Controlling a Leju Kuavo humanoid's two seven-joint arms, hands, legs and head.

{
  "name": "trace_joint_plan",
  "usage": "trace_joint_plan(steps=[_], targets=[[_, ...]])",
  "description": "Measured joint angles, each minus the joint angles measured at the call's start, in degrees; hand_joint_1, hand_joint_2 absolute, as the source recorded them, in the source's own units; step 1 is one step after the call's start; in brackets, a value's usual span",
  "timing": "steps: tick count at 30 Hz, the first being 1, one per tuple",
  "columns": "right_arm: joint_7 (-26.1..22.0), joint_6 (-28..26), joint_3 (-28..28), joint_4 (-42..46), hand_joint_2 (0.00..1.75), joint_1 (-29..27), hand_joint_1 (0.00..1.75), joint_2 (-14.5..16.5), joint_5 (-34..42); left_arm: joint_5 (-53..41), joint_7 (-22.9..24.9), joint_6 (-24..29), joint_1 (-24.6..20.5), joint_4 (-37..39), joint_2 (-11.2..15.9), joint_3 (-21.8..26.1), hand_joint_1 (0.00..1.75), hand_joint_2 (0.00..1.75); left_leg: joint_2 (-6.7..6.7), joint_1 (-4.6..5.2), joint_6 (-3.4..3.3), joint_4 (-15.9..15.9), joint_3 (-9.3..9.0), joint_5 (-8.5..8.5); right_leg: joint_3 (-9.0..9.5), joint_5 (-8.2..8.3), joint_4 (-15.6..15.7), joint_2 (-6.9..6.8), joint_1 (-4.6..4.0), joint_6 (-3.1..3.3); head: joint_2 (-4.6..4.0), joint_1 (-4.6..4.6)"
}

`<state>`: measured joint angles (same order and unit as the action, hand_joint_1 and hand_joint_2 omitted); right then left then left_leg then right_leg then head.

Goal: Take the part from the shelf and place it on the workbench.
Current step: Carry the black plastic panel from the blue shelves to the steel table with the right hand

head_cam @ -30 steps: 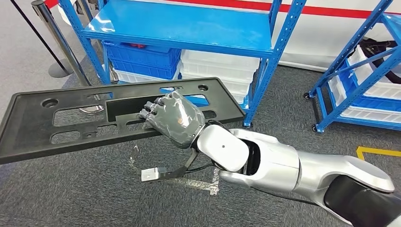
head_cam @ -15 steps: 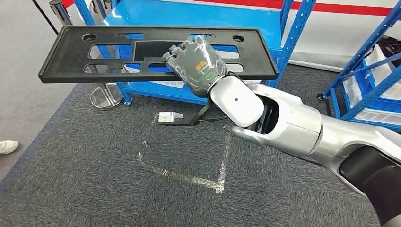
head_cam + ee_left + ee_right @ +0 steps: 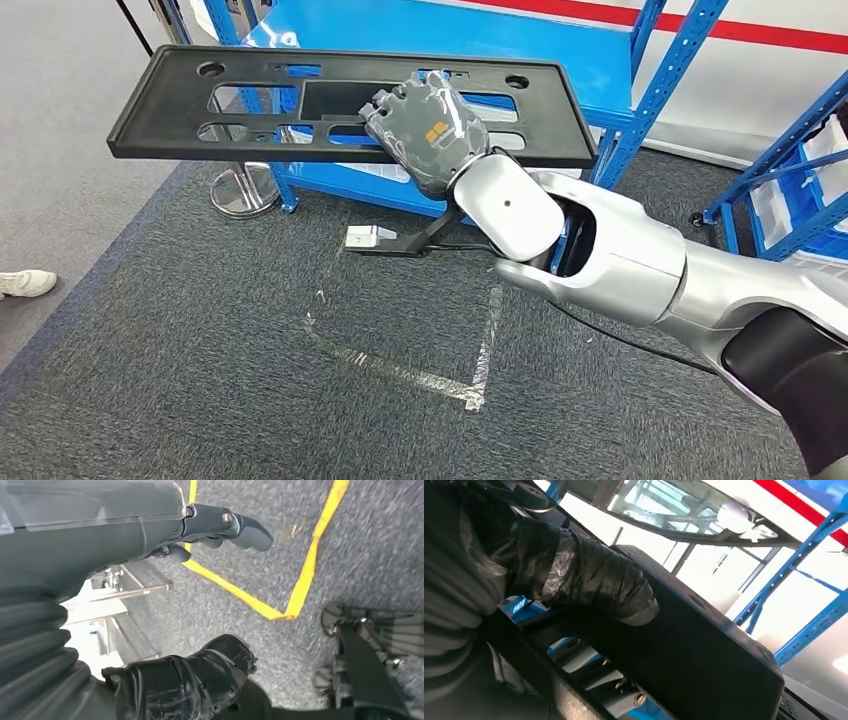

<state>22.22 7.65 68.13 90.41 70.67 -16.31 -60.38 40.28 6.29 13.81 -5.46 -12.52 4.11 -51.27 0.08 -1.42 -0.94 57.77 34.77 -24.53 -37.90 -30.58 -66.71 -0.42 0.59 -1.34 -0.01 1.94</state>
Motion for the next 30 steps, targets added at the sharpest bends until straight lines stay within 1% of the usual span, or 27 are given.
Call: trace_joint_plan(steps=[1,2,3,4,5,7,8,9,11,12,13,14,15,16,17,18,19,20,22,23,24,25,26,27,28,29,30], targets=[[0.01,0.02,0.02,-0.01,1.75,-0.06,1.75,-0.11,0.01,0.0,0.0,0.0,-0.04,0.0,0.0,-0.04,0.0,1.75,-0.19,0.01,-0.13,0.02,0.03,-0.01,-1.92,-1.36,-3.77,0.19,0.05,-0.09,0.0,0.01],[0.01,0.04,0.07,-0.03,1.75,-0.15,1.75,-0.17,0.01,0.0,0.0,0.0,-0.07,0.0,0.0,-0.1,0.0,1.75,-0.48,0.01,-0.16,0.07,0.05,-0.03,-3.42,-2.01,-6.57,0.26,0.17,-0.19,0.0,-0.01],[0.01,0.07,0.11,-0.07,1.75,-0.2,1.75,-0.19,0.01,0.0,0.0,0.0,-0.09,0.0,0.0,-0.2,0.0,1.75,-0.91,-0.02,-0.16,0.15,0.06,-0.06,-4.09,-1.69,-7.56,0.28,0.32,-0.26,-0.01,0.0],[0.01,0.08,0.15,-0.11,1.75,-0.21,1.75,-0.2,0.01,0.0,0.0,0.0,-0.12,0.0,0.0,-0.3,0.0,1.75,-1.42,-0.08,-0.1,0.28,0.07,-0.1,-3.68,-0.4,-6.37,0.32,0.49,-0.29,-0.01,0.0],[0.02,0.1,0.17,-0.16,1.75,-0.2,1.75,-0.25,0.01,0.0,0.0,0.0,-0.16,0.0,0.0,-0.38,0.0,1.75,-1.93,-0.16,0.03,0.48,0.08,-0.18,-2.28,1.59,-3.31,0.6,0.69,-0.3,-0.01,0.01],[0.05,0.18,0.17,-0.25,1.75,-0.12,1.75,-0.39,-0.08,0.01,-0.03,0.0,-0.24,0.0,0.0,-0.44,0.0,1.75,-2.98,-0.28,0.53,1.1,0.43,-0.42,1.13,4.41,3.87,2.73,1.07,-0.3,0.01,0.02],[0.07,0.23,0.17,-0.28,1.75,-0.06,1.75,-0.46,-0.15,0.01,-0.07,0.01,-0.29,0.0,0.0,-0.44,0.0,1.75,-3.49,-0.31,0.91,1.32,0.78,-0.43,2.16,4.93,6.02,3.7,1.16,-0.27,0.01,0.0],[0.07,0.28,0.17,-0.31,1.75,-0.02,1.75,-0.5,-0.25,0.02,-0.15,0.03,-0.34,0.0,0.0,-0.44,0.0,1.75,-4.01,-0.36,1.3,1.44,1.15,-0.34,2.56,4.8,6.88,4.32,1.12,-0.21,0.01,-0.01],[0.07,0.34,0.18,-0.37,1.75,0.03,1.75,-0.5,-0.38,0.02,-0.27,0.05,-0.34,0.0,0.0,-0.47,0.0,1.75,-5.11,-0.59,2.1,1.21,1.6,0.04,2.56,4.89,7.03,3.44,1.06,0.24,0.01,-0.02],[0.08,0.34,0.19,-0.42,1.75,0.03,1.75,-0.48,-0.42,0.04,-0.3,0.05,-0.3,0.0,-0.03,-0.49,0.0,1.75,-4.95,-0.64,2.36,1.4,1.84,-0.1,2.69,5.01,7.28,2.82,1.1,0.58,0.01,-0.03],[0.09,0.34,0.19,-0.45,1.75,0.06,1.75,-0.47,-0.44,0.05,-0.3,0.05,-0.27,0.0,-0.08,-0.51,0.0,1.75,-4.2,-0.61,2.59,2.41,2.39,-0.76,2.85,5.15,7.56,2.15,1.16,0.99,0.01,-0.15],[0.09,0.33,0.19,-0.49,1.75,0.09,1.75,-0.46,-0.45,0.06,-0.29,0.04,-0.3,0.0,-0.13,-0.52,0.0,1.75,-3.07,-0.54,2.72,4.66,3.48,-2.02,3.02,5.25,7.8,1.52,1.16,1.33,0.01,-0.26],[0.09,0.33,0.19,-0.51,1.75,0.1,1.75,-0.45,-0.45,0.07,-0.28,0.05,-0.37,0.0,-0.18,-0.52,0.0,1.75,-1.78,-0.44,2.82,8.06,5.1,-3.69,3.12,5.27,7.89,0.9,0.95,1.58,0.01,-0.36],[0.09,0.33,0.22,-0.56,1.75,0.11,1.75,-0.45,-0.45,0.07,-0.28,0.05,-0.43,0.0,-0.19,-0.53,0.0,1.75,-1.01,-0.4,2.91,11.99,6.94,-5.32,3.14,5.23,7.89,0.26,0.75,1.78,0.01,-0.44],[0.09,0.33,0.28,-0.62,1.75,0.09,1.75,-0.45,-0.45,0.07,-0.28,0.06,-0.47,0.0,-0.18,-0.53,0.0,1.75,-0.69,-0.39,2.93,15.25,8.52,-6.34,3.15,5.16,7.85,-0.36,0.55,1.91,0.01,-0.43],[0.09,0.34,0.38,-0.68,1.75,0.07,1.75,-0.45,-0.45,0.07,-0.28,0.07,-0.46,0.0,-0.18,-0.53,0.0,1.75,-0.55,-0.37,2.89,16.81,9.3,-6.41,3.19,5.06,7.8,-0.97,0.37,2.02,0.01,-0.43],[0.09,0.34,0.48,-0.73,1.75,0.06,1.75,-0.45,-0.45,0.07,-0.28,0.07,-0.4,0.0,-0.18,-0.53,0.0,1.75,-0.43,-0.34,2.77,16.17,8.98,-5.45,3.26,4.95,7.74,-1.55,0.24,2.09,0.0,-0.44],[0.09,0.34,0.56,-0.75,1.75,0.06,1.75,-0.45,-0.45,0.07,-0.28,0.07,-0.36,0.0,-0.18,-0.53,0.0,1.75,-0.14,-0.28,2.56,13.42,7.6,-3.69,3.4,4.81,7.71,-2.1,0.14,2.11,0.0,-0.43],[0.1,0.33,0.61,-0.75,1.75,0.1,1.75,-0.45,-0.45,0.07,-0.28,0.07,-0.37,0.0,-0.17,-0.53,0.0,1.75,1.98,0.34,1.93,5.68,3.74,-0.59,3.75,4.5,7.68,-3.15,-0.15,1.91,0.0,-0.44],[0.11,0.33,0.6,-0.77,1.75,0.14,1.75,-0.46,-0.45,0.07,-0.28,0.08,-0.47,0.0,-0.17,-0.54,0.0,1.75,2.92,0.73,1.54,3.01,2.42,0.12,3.85,4.39,7.72,-3.63,-0.31,1.72,0.01,-0.4],[0.12,0.33,0.61,-0.79,1.75,0.16,1.75,-0.46,-0.45,0.07,-0.28,0.08,-0.54,0.0,-0.18,-0.54,0.0,1.75,3.53,1.09,1.21,1.61,1.82,0.25,3.93,4.33,7.77,-4.15,-0.48,1.51,0.01,-0.37],[0.13,0.33,0.61,-0.8,1.75,0.18,1.75,-0.46,-0.45,0.07,-0.28,0.09,-0.59,0.0,-0.18,-0.55,0.0,1.75,3.31,1.34,0.93,1.37,1.76,0.17,3.98,4.31,7.88,-4.72,-0.62,1.29,0.01,-0.36],[0.13,0.33,0.61,-0.81,1.75,0.19,1.75,-0.46,-0.45,0.07,-0.28,0.1,-0.61,0.0,-0.18,-0.55,0.0,1.75,2.63,1.22,0.61,1.2,1.83,0.32,4.11,4.26,8.0,-5.26,-0.65,1.01,0.01,-0.33],[0.15,0.33,0.62,-0.81,1.75,0.2,1.75,-0.46,-0.45,0.07,-0.28,0.1,-0.54,0.0,-0.21,-0.55,0.0,1.75,2.02,1.07,0.34,0.92,1.75,0.48,4.17,3.96,7.86,-5.07,-0.57,0.69,0.01,-0.32],[0.17,0.33,0.61,-0.82,1.75,0.23,1.75,-0.46,-0.45,0.07,-0.26,0.11,-0.48,0.0,-0.23,-0.55,0.0,1.75,1.43,0.89,0.06,0.66,1.61,0.63,3.9,3.25,7.06,-4.13,-0.45,0.39,0.01,-0.32],[0.2,0.33,0.61,-0.84,1.75,0.28,1.75,-0.47,-0.45,0.06,-0.23,0.11,-0.46,0.0,-0.26,-0.55,0.0,1.75,0.89,0.71,-0.25,0.39,1.47,0.8,3.09,2.02,5.17,-2.77,-0.34,0.16,0.01,-0.25],[0.22,0.34,0.61,-0.86,1.75,0.3,1.75,-0.48,-0.44,0.05,-0.2,0.11,-0.46,0.0,-0.28,-0.56,0.0,1.75,0.35,0.63,-0.44,0.27,1.42,0.89,1.6,0.37,2.06,-1.2,-0.19,0.03,0.01,-0.18]])
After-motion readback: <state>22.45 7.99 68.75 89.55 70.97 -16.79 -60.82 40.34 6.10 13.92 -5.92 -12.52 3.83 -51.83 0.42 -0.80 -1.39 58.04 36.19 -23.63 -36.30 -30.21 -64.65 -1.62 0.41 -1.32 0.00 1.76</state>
